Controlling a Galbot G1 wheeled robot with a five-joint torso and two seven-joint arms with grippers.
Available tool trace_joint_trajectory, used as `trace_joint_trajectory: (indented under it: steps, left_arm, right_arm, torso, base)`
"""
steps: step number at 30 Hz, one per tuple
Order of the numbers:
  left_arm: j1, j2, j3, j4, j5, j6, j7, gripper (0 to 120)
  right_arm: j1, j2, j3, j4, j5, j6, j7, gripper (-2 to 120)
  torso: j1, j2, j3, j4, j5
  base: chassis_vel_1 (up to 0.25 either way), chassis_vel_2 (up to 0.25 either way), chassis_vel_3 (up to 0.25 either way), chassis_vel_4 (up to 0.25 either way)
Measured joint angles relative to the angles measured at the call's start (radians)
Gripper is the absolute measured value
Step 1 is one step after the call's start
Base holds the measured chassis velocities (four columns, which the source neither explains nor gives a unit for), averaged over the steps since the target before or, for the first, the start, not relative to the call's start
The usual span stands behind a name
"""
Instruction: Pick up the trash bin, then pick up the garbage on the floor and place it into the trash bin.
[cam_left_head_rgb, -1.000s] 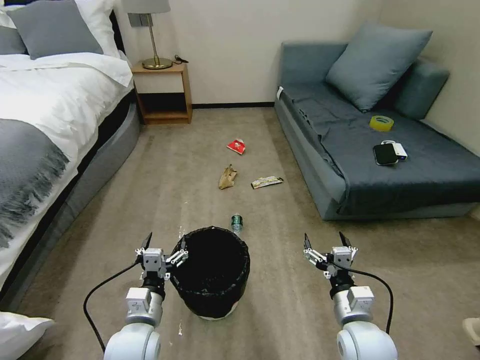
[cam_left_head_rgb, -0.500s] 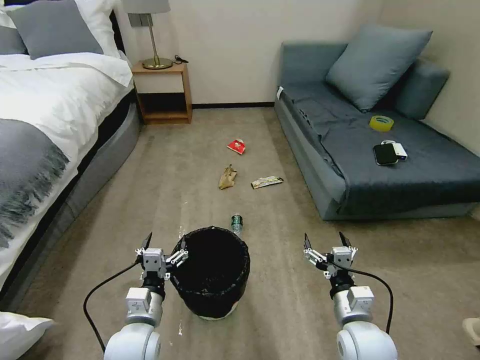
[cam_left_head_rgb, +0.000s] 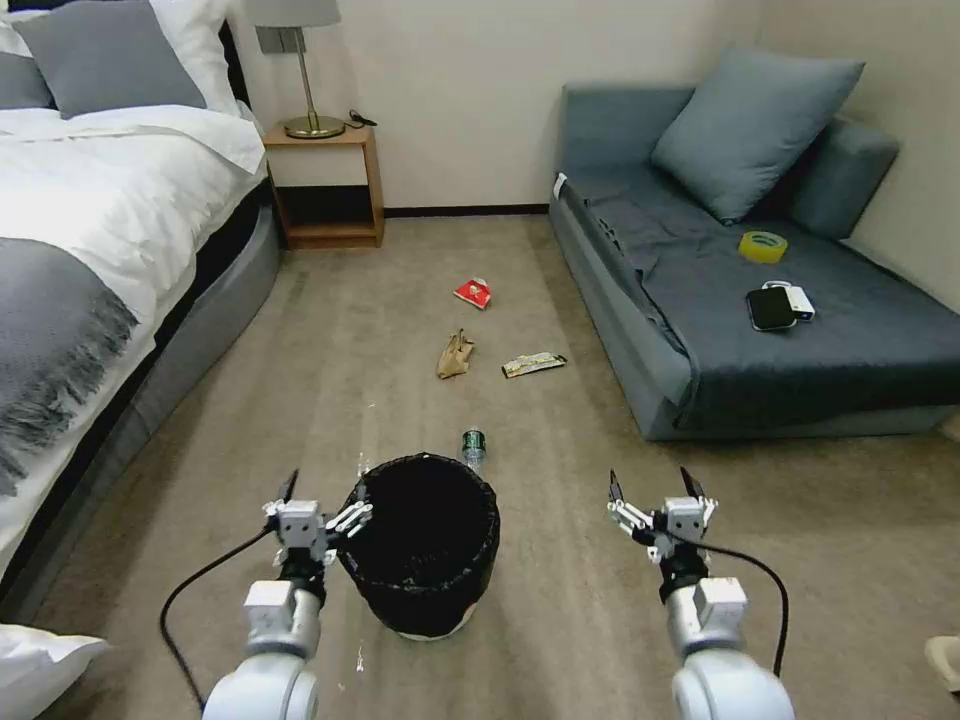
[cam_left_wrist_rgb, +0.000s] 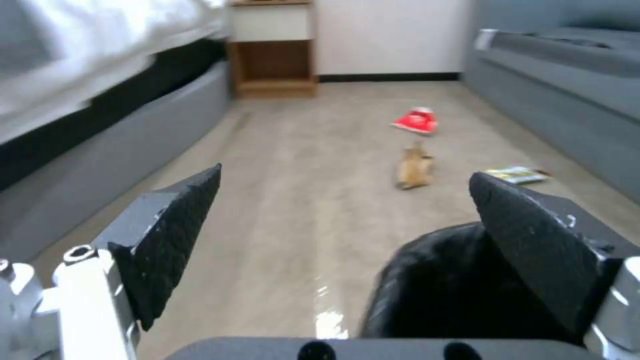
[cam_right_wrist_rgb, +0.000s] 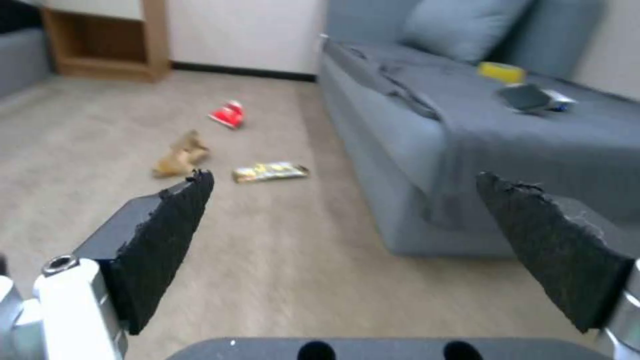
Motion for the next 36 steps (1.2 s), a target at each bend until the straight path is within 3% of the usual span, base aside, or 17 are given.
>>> trace_joint_trajectory:
  steps: [1,3,5,11,14,15,18,19,20,22,24,36]
  left_arm:
    - [0.0,0.0,0.0,0.0,0.0,0.0,0.0,100]
    - [0.084,-0.006,-0.015,-0.08,-0.034,0.011,-0.064,100]
    - [0.098,-0.001,-0.017,-0.13,-0.073,0.021,-0.073,100]
    - [0.073,0.011,-0.027,-0.149,-0.084,0.098,-0.066,100]
    - [0.004,0.03,-0.037,-0.148,-0.087,0.21,-0.03,100]
    - [0.004,0.03,-0.037,-0.148,-0.087,0.21,-0.03,100]
    - [-0.061,0.069,-0.037,-0.126,-0.134,0.328,-0.025,100]
    - [-0.074,0.079,-0.035,-0.119,-0.156,0.367,-0.025,100]
    - [-0.074,0.079,-0.035,-0.119,-0.156,0.367,-0.025,100]
    - [-0.097,0.095,-0.031,-0.091,-0.203,0.462,-0.031,100]
    - [-0.118,0.102,-0.022,-0.054,-0.247,0.51,-0.042,100]
    - [-0.186,0.089,0.014,0.043,-0.365,0.617,-0.106,100]
  right_arm:
    - [0.0,0.0,0.0,0.0,0.0,0.0,0.0,100]
    - [-0.029,-0.005,-0.018,0.03,0.018,0.011,0.01,100]
    - [-0.03,-0.02,-0.028,0.044,0.043,0.007,0.009,100]
    - [-0.018,-0.054,-0.037,0.062,0.083,-0.037,0.009,100]
    - [0.006,-0.105,-0.056,0.074,0.158,-0.113,0.024,100]
    - [0.006,-0.105,-0.056,0.074,0.158,-0.113,0.024,100]
    - [0.026,-0.147,-0.072,0.085,0.226,-0.172,0.044,100]
    - [0.03,-0.156,-0.076,0.089,0.24,-0.184,0.049,100]
    - [0.03,-0.156,-0.076,0.089,0.24,-0.184,0.049,100]
    - [0.032,-0.168,-0.079,0.094,0.253,-0.194,0.053,100]
    - [0.029,-0.17,-0.08,0.096,0.254,-0.195,0.054,100]
    - [0.037,-0.177,-0.104,0.092,0.258,-0.191,0.057,100]
  torso:
    - [0.0,0.0,0.0,0.0,0.0]
    - [0.0,0.0,0.0,0.0009,0.0006]
    - [0.0,0.0,0.0,0.0005,-0.0001]
    - [0.0,0.0,0.0,0.0005,-0.0001]
    - [0.0,0.0,0.0,0.0006,0.0001]
    - [0.0,0.0,0.0,0.0006,0.0001]
    - [0.0,0.0,0.0,0.0005,-0.0001]
    - [0.0,0.0,0.0,0.0005,0.0]
    - [0.0,0.0,0.0,0.0005,0.0]
    - [0.0,0.0,0.0,0.0005,0.0]
    - [0.0,0.0,0.0,0.0006,0.0]
    - [0.0,0.0,0.0,0.0004,0.0]
  base:
    - [0.0,0.0,0.0,0.0]
    - [0.0,0.0,0.0,0.0]
    - [0.0,0.0,0.0,0.0]
    - [0.0,0.0,0.0,0.0]
    - [0.0,0.0,0.0,0.0]
    - [0.0,0.0,0.0,0.0]
    - [0.0,0.0,0.0,0.0]
    - [0.0,0.0,0.0,0.0]
    - [0.0,0.0,0.0,0.0]
    - [0.0,0.0,0.0,0.0]
    - [0.0,0.0,0.0,0.0]
    - [0.0,0.0,0.0,0.0]
